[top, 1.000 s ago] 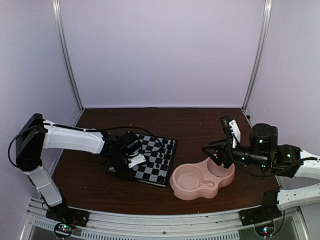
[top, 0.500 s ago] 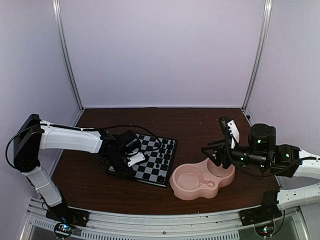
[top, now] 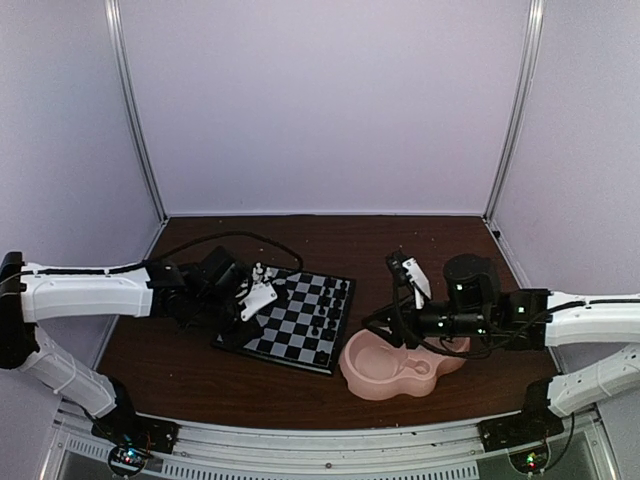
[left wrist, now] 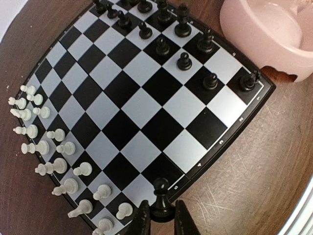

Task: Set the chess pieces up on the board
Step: Pick up the pawn from the chessboard, then pass from the left arm to the right

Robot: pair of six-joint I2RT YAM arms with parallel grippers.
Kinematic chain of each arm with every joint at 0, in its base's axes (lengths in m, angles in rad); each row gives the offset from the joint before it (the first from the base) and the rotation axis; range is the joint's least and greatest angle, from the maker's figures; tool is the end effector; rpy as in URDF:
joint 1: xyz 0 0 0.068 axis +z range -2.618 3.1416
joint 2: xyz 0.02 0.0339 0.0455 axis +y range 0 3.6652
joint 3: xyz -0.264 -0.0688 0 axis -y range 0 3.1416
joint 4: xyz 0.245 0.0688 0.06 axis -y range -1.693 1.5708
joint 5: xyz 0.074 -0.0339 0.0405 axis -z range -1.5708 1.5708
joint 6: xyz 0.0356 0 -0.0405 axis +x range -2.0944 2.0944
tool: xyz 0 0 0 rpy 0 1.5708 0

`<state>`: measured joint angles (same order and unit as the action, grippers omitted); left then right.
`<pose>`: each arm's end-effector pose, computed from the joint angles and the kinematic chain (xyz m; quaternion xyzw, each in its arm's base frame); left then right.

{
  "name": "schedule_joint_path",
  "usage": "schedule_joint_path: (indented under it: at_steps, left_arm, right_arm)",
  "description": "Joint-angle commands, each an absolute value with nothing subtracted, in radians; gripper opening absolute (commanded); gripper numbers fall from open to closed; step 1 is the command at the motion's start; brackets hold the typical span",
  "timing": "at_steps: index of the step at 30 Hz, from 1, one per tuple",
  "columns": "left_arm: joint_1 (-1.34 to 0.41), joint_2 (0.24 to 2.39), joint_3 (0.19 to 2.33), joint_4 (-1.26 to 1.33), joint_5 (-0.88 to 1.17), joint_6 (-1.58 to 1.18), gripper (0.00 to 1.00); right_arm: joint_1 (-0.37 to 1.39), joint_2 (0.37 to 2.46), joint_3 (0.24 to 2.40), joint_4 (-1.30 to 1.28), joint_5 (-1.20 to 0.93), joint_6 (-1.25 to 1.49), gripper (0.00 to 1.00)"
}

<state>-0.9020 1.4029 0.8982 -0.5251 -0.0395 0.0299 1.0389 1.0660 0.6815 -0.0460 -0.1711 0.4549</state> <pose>0.1721 -0.2155 0.2139 0.4281 0.8631 -0.0956 0.2502 0.1170 0.2108 0.2628 -0.2856 0.7900 0.4181 0.3458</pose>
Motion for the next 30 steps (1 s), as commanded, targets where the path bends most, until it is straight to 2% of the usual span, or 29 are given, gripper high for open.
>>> schedule_joint_path:
  at_steps: [1, 14, 21, 24, 30]
  left_arm:
    - [-0.902, 1.29, 0.833, -0.367, -0.001, 0.033, 0.1]
    - [-0.905, 1.112, 0.72, -0.24, 0.117, 0.059, 0.09]
    - [-0.907, 1.116, 0.721, -0.239, 0.172, 0.064, 0.09]
    - [-0.907, 1.113, 0.721, -0.24, 0.194, 0.064, 0.09]
    - [-0.912, 1.109, 0.718, -0.24, 0.244, 0.066, 0.09]
  right_arm:
    - [1.064, 1.224, 0.75, 0.133, -0.353, 0.566, 0.43]
    - [1.124, 1.626, 1.016, 0.273, -0.494, 0.722, 0.41]
    - [1.124, 1.691, 1.082, 0.291, -0.494, 0.748, 0.41]
    - [1.122, 1.708, 1.101, 0.28, -0.487, 0.749, 0.37]
    - [1.107, 1.725, 1.112, 0.259, -0.46, 0.749, 0.35]
